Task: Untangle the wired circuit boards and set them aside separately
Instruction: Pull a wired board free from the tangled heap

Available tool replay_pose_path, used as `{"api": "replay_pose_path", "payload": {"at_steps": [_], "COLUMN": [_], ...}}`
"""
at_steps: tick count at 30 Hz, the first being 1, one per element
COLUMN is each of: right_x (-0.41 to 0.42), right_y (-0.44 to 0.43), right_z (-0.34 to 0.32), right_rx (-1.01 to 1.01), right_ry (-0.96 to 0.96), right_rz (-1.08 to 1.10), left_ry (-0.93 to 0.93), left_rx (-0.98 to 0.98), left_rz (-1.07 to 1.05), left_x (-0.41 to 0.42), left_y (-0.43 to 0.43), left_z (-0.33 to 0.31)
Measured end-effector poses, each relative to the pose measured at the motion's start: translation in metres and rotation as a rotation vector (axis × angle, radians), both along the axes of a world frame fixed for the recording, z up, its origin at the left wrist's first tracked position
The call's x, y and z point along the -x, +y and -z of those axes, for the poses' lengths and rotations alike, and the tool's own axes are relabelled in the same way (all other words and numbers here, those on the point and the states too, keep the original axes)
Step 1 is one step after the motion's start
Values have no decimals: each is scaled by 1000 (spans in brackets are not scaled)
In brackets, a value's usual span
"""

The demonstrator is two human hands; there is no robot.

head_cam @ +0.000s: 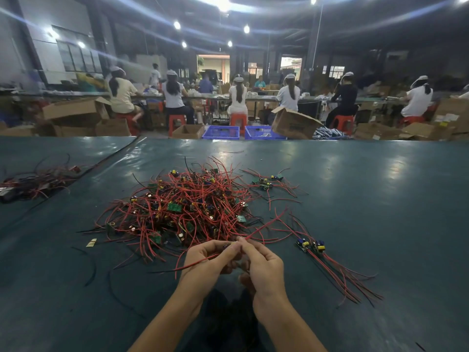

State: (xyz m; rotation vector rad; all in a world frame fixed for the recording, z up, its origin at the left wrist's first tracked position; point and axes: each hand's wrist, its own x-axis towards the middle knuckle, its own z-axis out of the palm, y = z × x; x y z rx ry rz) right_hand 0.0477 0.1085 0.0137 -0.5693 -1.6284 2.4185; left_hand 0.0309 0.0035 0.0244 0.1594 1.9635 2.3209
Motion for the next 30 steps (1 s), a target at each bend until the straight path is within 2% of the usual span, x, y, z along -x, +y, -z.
{"api": "replay_pose_path", "payload": {"at_steps": [12, 19, 22, 28, 30], "right_x": [12, 13, 12, 8, 7], "right_y": [37, 56, 54, 43, 40], "right_z": [-17, -21, -20, -15, -15], "right_rx": [279, 535, 518, 276, 253], "right_ry": [-99, -4, 11, 34, 61], "right_rz": [232, 254, 242, 216, 199], "left_ry": [-48, -78, -110, -266, -267], "left_rx": [-46, -44, -110, -446, -474], "left_rz": [114, 153, 132, -19, -73], "left_x": [-3, -5, -6, 0, 2], "left_y": [1, 2, 2, 0, -2], "left_z": [-6, -7, -7, -8, -8]}}
